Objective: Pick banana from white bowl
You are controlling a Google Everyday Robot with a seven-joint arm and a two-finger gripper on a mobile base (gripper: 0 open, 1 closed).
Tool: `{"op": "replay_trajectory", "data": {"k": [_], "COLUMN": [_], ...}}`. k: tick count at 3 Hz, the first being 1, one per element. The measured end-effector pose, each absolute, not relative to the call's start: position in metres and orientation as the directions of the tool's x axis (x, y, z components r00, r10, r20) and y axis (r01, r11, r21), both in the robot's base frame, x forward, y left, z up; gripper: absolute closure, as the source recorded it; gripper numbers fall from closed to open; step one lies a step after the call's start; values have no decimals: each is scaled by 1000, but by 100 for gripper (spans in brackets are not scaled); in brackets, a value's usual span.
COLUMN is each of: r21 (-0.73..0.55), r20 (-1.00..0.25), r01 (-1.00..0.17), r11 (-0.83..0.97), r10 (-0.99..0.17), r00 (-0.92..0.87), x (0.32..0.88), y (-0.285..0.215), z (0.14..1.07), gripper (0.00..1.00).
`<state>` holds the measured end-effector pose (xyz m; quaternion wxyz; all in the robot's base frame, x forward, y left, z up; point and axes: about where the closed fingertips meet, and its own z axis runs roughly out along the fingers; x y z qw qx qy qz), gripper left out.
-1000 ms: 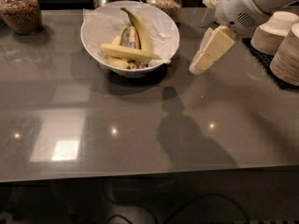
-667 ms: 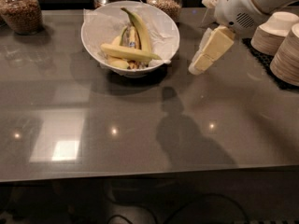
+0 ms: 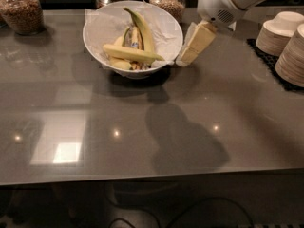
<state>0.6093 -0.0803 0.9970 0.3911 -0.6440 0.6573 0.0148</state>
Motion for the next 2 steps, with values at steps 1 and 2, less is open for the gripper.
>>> {"op": "replay_trajectory", "data": {"k": [1, 2], "r21": [-509, -498], "r20": [-539, -549], "r01": [-853, -864], "r11": [116, 79], "r10": [-816, -799], "r00": [211, 244], "x": [637, 655], "y": [-50, -24], "z": [991, 977], "gripper": [12, 35]}}
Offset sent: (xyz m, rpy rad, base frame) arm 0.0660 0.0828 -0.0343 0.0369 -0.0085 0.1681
